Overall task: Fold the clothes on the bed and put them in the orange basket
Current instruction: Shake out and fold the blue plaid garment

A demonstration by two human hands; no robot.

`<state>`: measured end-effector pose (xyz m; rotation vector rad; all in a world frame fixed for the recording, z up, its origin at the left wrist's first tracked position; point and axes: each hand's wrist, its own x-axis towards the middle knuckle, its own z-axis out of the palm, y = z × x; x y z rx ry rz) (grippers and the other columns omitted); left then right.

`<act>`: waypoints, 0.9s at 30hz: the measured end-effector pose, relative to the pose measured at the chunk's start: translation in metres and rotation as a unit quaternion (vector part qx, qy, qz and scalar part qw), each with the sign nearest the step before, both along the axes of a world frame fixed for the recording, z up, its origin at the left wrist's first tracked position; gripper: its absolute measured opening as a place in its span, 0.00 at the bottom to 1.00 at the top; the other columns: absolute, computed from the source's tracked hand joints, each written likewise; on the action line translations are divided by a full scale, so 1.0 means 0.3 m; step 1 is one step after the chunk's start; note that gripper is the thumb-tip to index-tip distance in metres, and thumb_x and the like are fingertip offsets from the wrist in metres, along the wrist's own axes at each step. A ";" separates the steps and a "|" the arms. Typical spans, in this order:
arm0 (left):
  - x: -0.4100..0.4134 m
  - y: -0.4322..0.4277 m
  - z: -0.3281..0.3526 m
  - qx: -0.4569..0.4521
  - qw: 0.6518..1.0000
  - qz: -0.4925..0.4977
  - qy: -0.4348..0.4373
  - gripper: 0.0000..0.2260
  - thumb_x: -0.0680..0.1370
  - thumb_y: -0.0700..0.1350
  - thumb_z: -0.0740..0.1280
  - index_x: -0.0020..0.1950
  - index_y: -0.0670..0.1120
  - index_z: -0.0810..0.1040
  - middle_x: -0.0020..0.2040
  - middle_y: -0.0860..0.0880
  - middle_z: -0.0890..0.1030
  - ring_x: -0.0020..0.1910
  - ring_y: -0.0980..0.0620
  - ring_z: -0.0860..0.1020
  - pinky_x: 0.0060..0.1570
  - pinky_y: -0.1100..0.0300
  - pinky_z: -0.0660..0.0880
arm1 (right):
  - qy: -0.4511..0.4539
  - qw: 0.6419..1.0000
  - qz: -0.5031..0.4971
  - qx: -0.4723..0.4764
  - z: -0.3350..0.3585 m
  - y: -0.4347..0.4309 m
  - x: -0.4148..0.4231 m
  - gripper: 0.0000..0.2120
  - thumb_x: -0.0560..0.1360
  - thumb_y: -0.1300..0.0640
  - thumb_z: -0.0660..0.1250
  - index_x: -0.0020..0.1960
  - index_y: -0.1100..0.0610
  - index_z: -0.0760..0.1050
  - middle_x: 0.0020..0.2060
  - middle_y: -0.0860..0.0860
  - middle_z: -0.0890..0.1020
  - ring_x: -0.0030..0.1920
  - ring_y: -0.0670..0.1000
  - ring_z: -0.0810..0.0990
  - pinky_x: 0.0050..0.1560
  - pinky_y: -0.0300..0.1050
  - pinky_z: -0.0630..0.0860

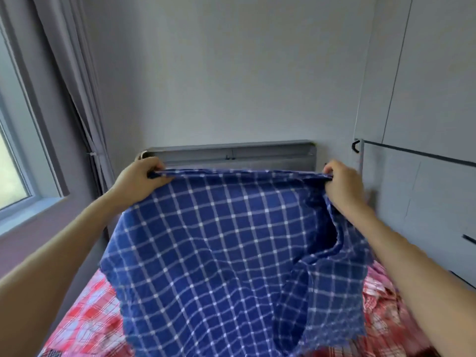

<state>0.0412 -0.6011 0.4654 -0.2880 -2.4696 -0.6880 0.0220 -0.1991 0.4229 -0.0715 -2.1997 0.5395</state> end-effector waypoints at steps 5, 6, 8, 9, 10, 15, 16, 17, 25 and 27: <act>-0.038 0.020 -0.080 -0.011 0.998 -0.025 -0.054 0.07 0.74 0.42 0.69 0.40 0.49 0.72 0.41 0.45 0.78 0.42 0.43 0.75 0.47 0.51 0.72 | -0.154 0.985 -0.072 0.039 -0.161 0.068 -0.065 0.09 0.74 0.71 0.59 0.49 0.65 0.75 0.44 0.62 0.80 0.44 0.61 0.78 0.42 0.49 0.73; -0.048 0.025 -0.086 -0.009 0.998 -0.017 -0.057 0.06 0.75 0.43 0.69 0.42 0.47 0.72 0.41 0.45 0.78 0.42 0.42 0.75 0.47 0.51 0.72 | -0.170 0.982 -0.077 0.015 -0.173 0.083 -0.069 0.09 0.74 0.71 0.59 0.49 0.66 0.76 0.44 0.62 0.80 0.46 0.62 0.78 0.43 0.50 0.74; -0.071 0.021 -0.094 0.009 0.998 -0.007 -0.064 0.06 0.74 0.45 0.70 0.43 0.44 0.74 0.41 0.44 0.79 0.42 0.42 0.77 0.47 0.51 0.72 | -0.174 0.980 -0.083 -0.043 -0.196 0.121 -0.071 0.12 0.74 0.71 0.57 0.49 0.65 0.78 0.44 0.63 0.80 0.47 0.63 0.79 0.42 0.49 0.74; -0.080 0.015 -0.097 0.018 0.997 -0.012 -0.079 0.08 0.73 0.46 0.71 0.43 0.44 0.75 0.41 0.44 0.80 0.41 0.42 0.77 0.46 0.52 0.72 | -0.163 0.981 -0.077 -0.071 -0.200 0.137 -0.070 0.13 0.74 0.71 0.57 0.49 0.64 0.79 0.45 0.63 0.81 0.48 0.64 0.78 0.42 0.46 0.72; -0.086 0.007 -0.101 0.027 0.994 -0.021 -0.105 0.09 0.72 0.48 0.72 0.42 0.44 0.76 0.40 0.44 0.80 0.40 0.44 0.77 0.46 0.53 0.72 | -0.148 0.982 -0.060 -0.100 -0.198 0.149 -0.073 0.14 0.74 0.71 0.57 0.51 0.64 0.79 0.47 0.63 0.81 0.49 0.64 0.78 0.42 0.45 0.69; -0.152 -0.061 -0.130 -0.016 0.975 0.005 -0.224 0.12 0.69 0.50 0.75 0.44 0.43 0.81 0.40 0.44 0.82 0.40 0.48 0.78 0.45 0.55 0.72 | -0.148 0.935 0.150 -0.285 -0.095 0.124 -0.117 0.13 0.78 0.68 0.55 0.48 0.56 0.77 0.47 0.57 0.80 0.46 0.56 0.77 0.51 0.48 0.74; -0.179 -0.071 -0.146 -0.036 0.975 0.026 -0.218 0.12 0.69 0.51 0.75 0.43 0.43 0.81 0.40 0.43 0.82 0.40 0.47 0.78 0.44 0.55 0.72 | -0.187 0.932 0.165 -0.263 -0.086 0.114 -0.141 0.12 0.79 0.65 0.55 0.48 0.56 0.76 0.46 0.57 0.80 0.47 0.57 0.78 0.52 0.49 0.74; -0.209 -0.076 -0.160 -0.048 0.976 0.045 -0.208 0.12 0.70 0.53 0.74 0.43 0.44 0.82 0.40 0.44 0.82 0.40 0.46 0.79 0.44 0.55 0.72 | -0.226 0.929 0.178 -0.232 -0.081 0.102 -0.163 0.11 0.80 0.61 0.56 0.48 0.58 0.77 0.46 0.57 0.81 0.48 0.58 0.79 0.53 0.50 0.74; -0.402 -0.229 -0.409 0.031 0.953 0.048 -0.297 0.09 0.73 0.46 0.72 0.44 0.40 0.78 0.38 0.45 0.76 0.39 0.48 0.72 0.40 0.57 0.68 | -0.569 0.761 0.307 -0.057 -0.281 0.133 -0.328 0.16 0.68 0.54 0.75 0.55 0.55 0.79 0.49 0.48 0.84 0.50 0.49 0.83 0.54 0.45 0.78; -0.430 -0.254 -0.505 0.015 0.933 0.002 -0.358 0.10 0.74 0.44 0.71 0.39 0.40 0.75 0.36 0.46 0.72 0.37 0.51 0.68 0.38 0.60 0.64 | -0.598 0.745 0.291 0.041 -0.377 0.133 -0.387 0.07 0.67 0.59 0.76 0.42 0.51 0.81 0.37 0.43 0.84 0.40 0.43 0.82 0.43 0.37 0.76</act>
